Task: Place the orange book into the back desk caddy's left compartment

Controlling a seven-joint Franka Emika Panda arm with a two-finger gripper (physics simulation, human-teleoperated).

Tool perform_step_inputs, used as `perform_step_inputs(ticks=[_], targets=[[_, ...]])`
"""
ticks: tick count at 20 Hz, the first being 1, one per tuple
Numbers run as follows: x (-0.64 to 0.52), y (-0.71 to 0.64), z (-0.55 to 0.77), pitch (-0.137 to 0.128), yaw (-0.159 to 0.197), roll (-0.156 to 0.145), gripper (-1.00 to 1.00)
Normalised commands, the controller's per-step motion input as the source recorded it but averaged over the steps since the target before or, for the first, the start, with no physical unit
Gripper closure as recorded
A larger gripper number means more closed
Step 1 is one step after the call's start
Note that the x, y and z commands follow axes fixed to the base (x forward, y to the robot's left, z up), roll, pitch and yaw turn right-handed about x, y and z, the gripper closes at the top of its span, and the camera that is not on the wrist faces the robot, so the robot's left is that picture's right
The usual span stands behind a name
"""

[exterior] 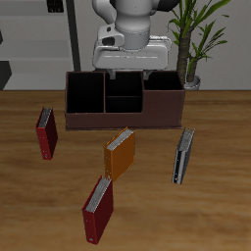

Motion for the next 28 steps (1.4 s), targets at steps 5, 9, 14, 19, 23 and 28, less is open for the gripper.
perform_step_inputs(ticks=[5,9,14,19,23,28], targets=[[0.2,0.01,0.08,-0.06,-0.085,0.006,-1.0],[0.23,-0.1,-0.09,-0.004,-0.033,0.002,-1.0],[0.31,-0.23,-0.14,-0.009,-0.103,-0.001,-1.0],[0.32,-0.22,-0.27,-0.036,-0.108,-0.037,-1.0],[0.16,-0.07,-0.16,-0.033,-0.069,-0.006,-1.0],[0.2,0.06,-0.37,0.011,-0.051,0.001,-1.0]])
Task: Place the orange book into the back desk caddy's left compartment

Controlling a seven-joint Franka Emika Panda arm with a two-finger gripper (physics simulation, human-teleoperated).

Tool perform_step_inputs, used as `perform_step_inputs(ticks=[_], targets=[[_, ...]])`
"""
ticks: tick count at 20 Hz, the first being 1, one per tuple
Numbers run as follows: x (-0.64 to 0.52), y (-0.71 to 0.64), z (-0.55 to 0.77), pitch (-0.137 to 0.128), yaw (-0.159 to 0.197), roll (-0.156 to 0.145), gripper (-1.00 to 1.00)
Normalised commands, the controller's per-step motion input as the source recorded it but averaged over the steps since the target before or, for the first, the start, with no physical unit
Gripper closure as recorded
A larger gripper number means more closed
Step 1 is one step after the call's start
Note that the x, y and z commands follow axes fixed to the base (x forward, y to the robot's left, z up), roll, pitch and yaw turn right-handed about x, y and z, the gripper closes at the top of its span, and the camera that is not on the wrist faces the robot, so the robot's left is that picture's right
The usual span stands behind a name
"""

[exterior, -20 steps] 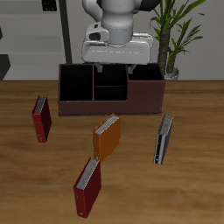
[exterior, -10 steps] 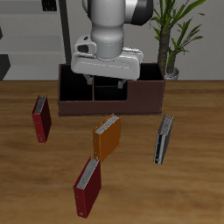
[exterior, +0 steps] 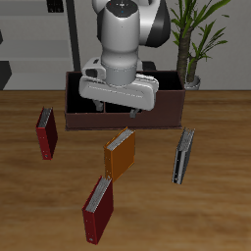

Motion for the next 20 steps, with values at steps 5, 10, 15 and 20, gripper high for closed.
perform_step_inputs(ticks=[5,10,15,20], targets=[[0.11,0.09,-0.21,-0.016,-0.06,0.005,-1.0],[0.18,-0.12,-0.31,-0.035,-0.042,-0.039,-1.0],[0.08,-0.04,-0.38,0.006,-0.076,-0.006,-1.0],[-0.02,0.07,-0.25,0.021,-0.045,0.008,-1.0]])
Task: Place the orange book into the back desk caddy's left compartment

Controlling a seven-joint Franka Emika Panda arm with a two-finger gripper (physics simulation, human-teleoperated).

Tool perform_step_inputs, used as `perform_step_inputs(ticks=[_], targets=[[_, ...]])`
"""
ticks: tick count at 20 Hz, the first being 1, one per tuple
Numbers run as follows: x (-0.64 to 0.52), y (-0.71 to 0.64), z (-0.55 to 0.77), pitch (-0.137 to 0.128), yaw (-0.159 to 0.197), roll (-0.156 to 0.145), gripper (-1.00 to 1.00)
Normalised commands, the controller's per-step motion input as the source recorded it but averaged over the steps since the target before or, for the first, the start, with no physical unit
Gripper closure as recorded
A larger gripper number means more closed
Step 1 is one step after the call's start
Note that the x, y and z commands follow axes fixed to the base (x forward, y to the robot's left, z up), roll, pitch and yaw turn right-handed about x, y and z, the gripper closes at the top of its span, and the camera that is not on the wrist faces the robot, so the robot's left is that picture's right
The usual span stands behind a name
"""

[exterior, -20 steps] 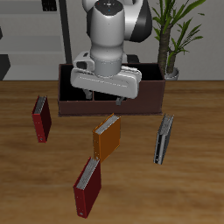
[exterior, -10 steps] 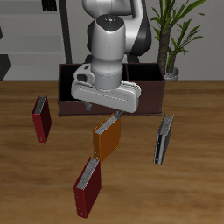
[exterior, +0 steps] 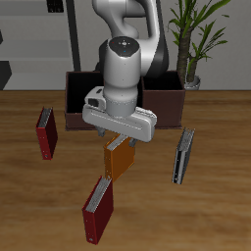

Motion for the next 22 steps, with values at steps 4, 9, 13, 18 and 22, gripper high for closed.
perform_step_inputs(ticks=[4,9,13,18,22], targets=[[0.01,-0.12,-0.38,0.051,-0.075,-0.006,-1.0],[0.0,-0.15,-0.28,0.042,-0.083,-0.015,1.0],[0.02,-0.02,-0.27,0.041,-0.039,-0.002,1.0],[0.03,0.02,-0.08,0.017,-0.005,-0.001,1.0],[-0.06,0.03,0.23,-0.011,0.004,0.007,1.0]])
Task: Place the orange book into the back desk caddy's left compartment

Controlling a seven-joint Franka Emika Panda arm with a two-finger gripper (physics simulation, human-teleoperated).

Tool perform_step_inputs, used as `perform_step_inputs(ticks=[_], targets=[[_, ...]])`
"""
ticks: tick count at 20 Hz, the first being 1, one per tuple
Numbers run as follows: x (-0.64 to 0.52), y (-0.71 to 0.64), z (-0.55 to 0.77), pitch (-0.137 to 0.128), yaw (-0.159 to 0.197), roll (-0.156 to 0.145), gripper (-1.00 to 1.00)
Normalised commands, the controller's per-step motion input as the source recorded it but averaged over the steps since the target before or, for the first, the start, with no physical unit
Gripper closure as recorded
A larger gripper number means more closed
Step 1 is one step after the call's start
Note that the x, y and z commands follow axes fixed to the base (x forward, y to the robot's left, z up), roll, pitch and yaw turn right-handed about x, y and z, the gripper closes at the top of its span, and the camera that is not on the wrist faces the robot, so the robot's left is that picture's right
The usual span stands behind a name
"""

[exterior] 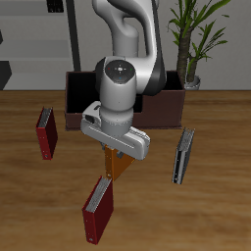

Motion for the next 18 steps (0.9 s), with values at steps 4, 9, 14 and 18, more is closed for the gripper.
perform_step_inputs(ticks=[4,9,14,18], targets=[[-0.18,-0.01,0.55,-0.07,0.074,-0.006,1.0],[-0.28,-0.1,0.57,-0.054,0.097,-0.009,1.0],[-0.45,-0.27,0.44,-0.01,0.104,-0.028,1.0],[-0.41,-0.32,0.29,-0.009,0.071,-0.037,1.0]])
